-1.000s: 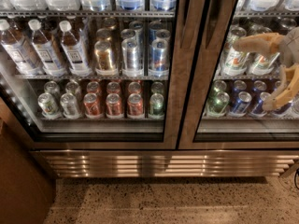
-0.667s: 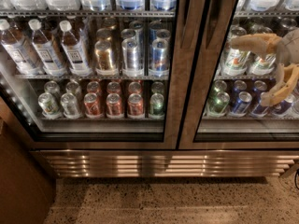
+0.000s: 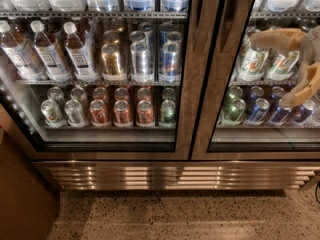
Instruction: Open left fridge door
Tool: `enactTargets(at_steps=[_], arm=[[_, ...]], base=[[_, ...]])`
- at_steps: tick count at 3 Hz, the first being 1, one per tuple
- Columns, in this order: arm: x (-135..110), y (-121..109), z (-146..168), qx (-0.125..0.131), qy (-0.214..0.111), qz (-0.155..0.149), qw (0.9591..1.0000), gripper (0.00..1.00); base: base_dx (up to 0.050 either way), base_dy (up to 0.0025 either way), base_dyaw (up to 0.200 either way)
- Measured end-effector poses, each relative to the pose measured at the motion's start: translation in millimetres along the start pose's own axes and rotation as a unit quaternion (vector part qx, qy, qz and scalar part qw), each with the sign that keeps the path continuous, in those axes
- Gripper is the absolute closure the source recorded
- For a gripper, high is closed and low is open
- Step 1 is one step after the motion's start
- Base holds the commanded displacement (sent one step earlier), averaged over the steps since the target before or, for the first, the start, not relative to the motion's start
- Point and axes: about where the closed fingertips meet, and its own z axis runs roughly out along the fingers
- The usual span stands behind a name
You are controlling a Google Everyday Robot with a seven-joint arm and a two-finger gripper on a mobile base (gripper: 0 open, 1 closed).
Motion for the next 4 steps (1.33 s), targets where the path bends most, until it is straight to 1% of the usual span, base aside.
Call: enactTargets(at_steps=[1, 2, 3, 4], arm=[[-26.0, -2.6, -24.2, 0.036, 0.004, -0.022, 0.9991, 0.0], [-26.0, -2.6, -24.2, 0.036, 0.004, -0.022, 0.9991, 0.0], [-27.7, -5.7, -22.8, 0.035, -0.014, -0.023, 0.999, 0.0], [-31.9, -5.0, -21.8, 0.007, -0.095, -0.034, 0.9949, 0.0]], base=[[0.0, 0.0, 0.0], [0.0, 0.0, 0.0], [0.0, 0.0, 0.0], [0.0, 0.0, 0.0]])
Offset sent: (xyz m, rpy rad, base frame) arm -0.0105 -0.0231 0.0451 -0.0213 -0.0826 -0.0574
